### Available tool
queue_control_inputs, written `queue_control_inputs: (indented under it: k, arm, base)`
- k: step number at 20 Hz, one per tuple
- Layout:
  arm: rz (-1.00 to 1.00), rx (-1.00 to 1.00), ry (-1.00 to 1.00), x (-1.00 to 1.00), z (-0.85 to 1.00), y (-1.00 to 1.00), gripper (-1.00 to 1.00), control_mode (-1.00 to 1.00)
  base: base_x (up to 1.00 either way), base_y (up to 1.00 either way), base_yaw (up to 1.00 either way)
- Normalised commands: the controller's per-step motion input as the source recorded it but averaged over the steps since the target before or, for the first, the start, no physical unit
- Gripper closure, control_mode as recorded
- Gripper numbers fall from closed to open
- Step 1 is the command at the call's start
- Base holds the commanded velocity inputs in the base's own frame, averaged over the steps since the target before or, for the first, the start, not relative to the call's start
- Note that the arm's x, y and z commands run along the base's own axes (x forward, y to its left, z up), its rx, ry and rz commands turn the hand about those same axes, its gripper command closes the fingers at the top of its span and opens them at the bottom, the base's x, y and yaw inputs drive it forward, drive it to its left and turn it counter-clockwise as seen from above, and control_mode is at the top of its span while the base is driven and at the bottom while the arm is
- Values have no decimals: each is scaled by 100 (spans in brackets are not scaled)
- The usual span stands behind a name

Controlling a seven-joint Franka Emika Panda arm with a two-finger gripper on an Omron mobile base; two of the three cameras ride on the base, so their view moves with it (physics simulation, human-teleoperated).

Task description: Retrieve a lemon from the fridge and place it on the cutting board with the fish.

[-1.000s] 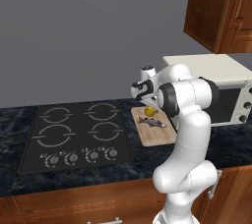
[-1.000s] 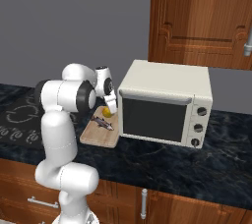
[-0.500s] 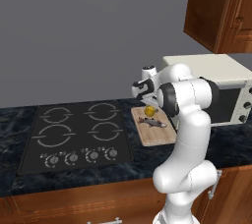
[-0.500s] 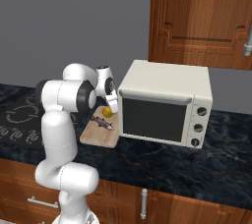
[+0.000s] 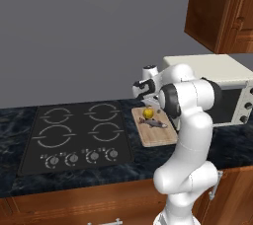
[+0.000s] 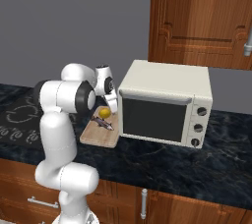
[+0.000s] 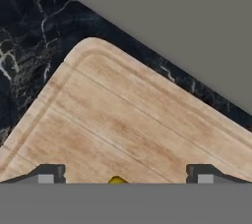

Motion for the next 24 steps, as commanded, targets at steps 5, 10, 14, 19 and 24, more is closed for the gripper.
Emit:
queue_control_inputs:
  k: [5,10,14,19,24]
  arm:
    - [0,1,0,-12,79,0,-100,-100]
    - [0,0,3,-41,68,3,-100,-100]
    - [0,2,5,-86,38,16,-100,-100]
    - [0,0,0,-100,66,29,-100,-100]
    - [12,-1,-1,-100,59,28,-100,-100]
  base:
    - [0,0,0]
    - [0,0,0]
    - [0,0,0]
    - [0,0,0]
    - [0,0,0]
